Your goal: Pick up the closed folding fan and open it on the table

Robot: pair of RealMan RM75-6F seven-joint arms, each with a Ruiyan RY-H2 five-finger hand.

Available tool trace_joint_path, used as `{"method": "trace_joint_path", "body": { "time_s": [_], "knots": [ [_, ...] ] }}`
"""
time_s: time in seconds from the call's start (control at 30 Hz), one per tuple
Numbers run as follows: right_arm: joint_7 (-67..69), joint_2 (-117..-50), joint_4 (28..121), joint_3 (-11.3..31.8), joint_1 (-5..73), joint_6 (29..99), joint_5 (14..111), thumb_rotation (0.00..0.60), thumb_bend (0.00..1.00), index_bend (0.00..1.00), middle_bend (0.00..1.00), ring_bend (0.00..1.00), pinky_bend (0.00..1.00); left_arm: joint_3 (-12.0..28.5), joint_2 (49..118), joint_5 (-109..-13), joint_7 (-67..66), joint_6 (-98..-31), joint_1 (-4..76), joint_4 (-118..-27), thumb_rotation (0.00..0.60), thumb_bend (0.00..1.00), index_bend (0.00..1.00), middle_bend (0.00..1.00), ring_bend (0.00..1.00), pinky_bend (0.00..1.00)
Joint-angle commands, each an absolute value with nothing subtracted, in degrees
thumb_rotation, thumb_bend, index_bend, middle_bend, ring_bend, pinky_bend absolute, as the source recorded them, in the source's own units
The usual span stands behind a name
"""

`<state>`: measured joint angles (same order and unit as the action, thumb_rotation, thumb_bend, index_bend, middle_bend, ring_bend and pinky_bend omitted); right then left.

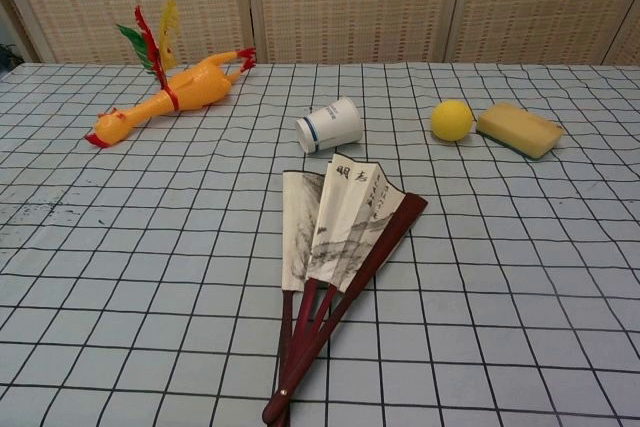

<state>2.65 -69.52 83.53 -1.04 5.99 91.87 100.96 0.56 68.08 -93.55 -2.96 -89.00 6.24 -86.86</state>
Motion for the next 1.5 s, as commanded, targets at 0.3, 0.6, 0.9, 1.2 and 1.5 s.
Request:
{"method": "trace_joint_path", "body": {
  "time_s": [0.3, 0.6, 0.9, 1.2, 1.5],
  "knots": [
    [-3.7, -73.7, 83.3, -1.8, 8.6, 88.0, 104.2, 0.600, 0.13, 0.03, 0.00, 0.00, 0.00, 0.0, 68.9, -95.0, -1.9, -89.2, 6.6, -85.7, 0.600, 0.42, 0.00, 0.00, 0.00, 0.15],
    [-15.4, -82.0, 85.3, 2.4, 20.2, 72.1, 104.6, 0.600, 0.13, 0.27, 0.00, 0.00, 0.00, 0.2, 68.1, -93.1, -2.4, -87.2, 7.0, -86.8, 0.600, 0.42, 0.00, 0.00, 0.00, 0.15],
    [-15.5, -97.5, 71.3, 4.6, 27.3, 68.0, 103.9, 0.600, 0.13, 0.38, 0.00, 0.00, 0.00, 0.2, 67.2, -91.0, -1.9, -84.8, 7.4, -87.3, 0.600, 0.42, 0.00, 0.00, 0.00, 0.15],
    [-16.7, -103.0, 66.2, 5.4, 31.8, 61.8, 99.7, 0.600, 0.13, 0.41, 0.00, 0.00, 0.00, 0.4, 66.8, -89.9, -2.0, -84.4, 7.2, -88.0, 0.600, 0.42, 0.00, 0.00, 0.00, 0.15],
    [-16.1, -105.8, 63.4, 5.0, 33.9, 60.2, 97.1, 0.600, 0.13, 0.43, 0.00, 0.00, 0.00, 0.7, 66.5, -88.4, -2.1, -83.4, 7.4, -88.2, 0.600, 0.42, 0.00, 0.00, 0.00, 0.15]
  ]
}}
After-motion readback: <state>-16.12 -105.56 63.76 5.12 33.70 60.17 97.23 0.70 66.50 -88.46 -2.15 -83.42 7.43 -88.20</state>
